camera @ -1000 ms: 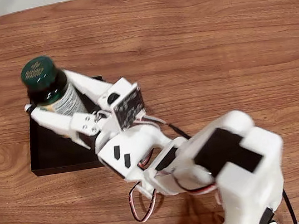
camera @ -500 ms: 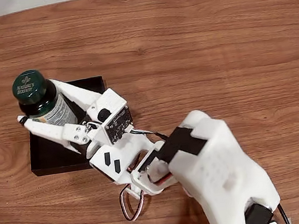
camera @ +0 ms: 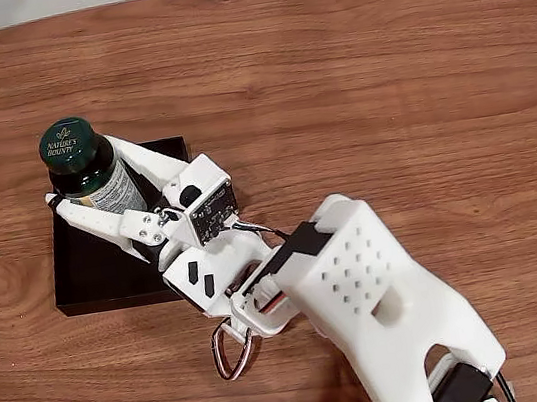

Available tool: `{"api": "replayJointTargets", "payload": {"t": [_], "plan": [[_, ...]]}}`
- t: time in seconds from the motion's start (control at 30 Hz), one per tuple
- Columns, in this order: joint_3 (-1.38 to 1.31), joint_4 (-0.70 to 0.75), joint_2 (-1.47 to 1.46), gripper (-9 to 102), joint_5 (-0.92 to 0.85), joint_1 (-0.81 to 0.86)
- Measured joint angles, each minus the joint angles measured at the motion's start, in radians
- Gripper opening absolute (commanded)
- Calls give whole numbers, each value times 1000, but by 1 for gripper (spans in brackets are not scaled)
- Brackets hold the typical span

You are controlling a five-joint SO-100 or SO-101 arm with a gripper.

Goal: Pick up the pill bottle and place it in the black box.

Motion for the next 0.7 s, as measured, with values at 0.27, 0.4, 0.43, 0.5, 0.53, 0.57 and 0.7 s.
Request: {"api": "replayJointTargets", "payload": {"t": [0.27, 0.4, 0.43, 0.5, 0.53, 0.57, 0.7], "plan": [[-40, 0, -78, 2, 0, 25], [-55, 0, -106, 3, 0, 32], [-60, -3, -110, 4, 0, 32], [-69, -9, -121, 6, 0, 32], [-74, -11, -126, 10, 0, 32], [-77, -12, -130, 14, 0, 32], [-92, -20, -147, 28, 0, 32]]}}
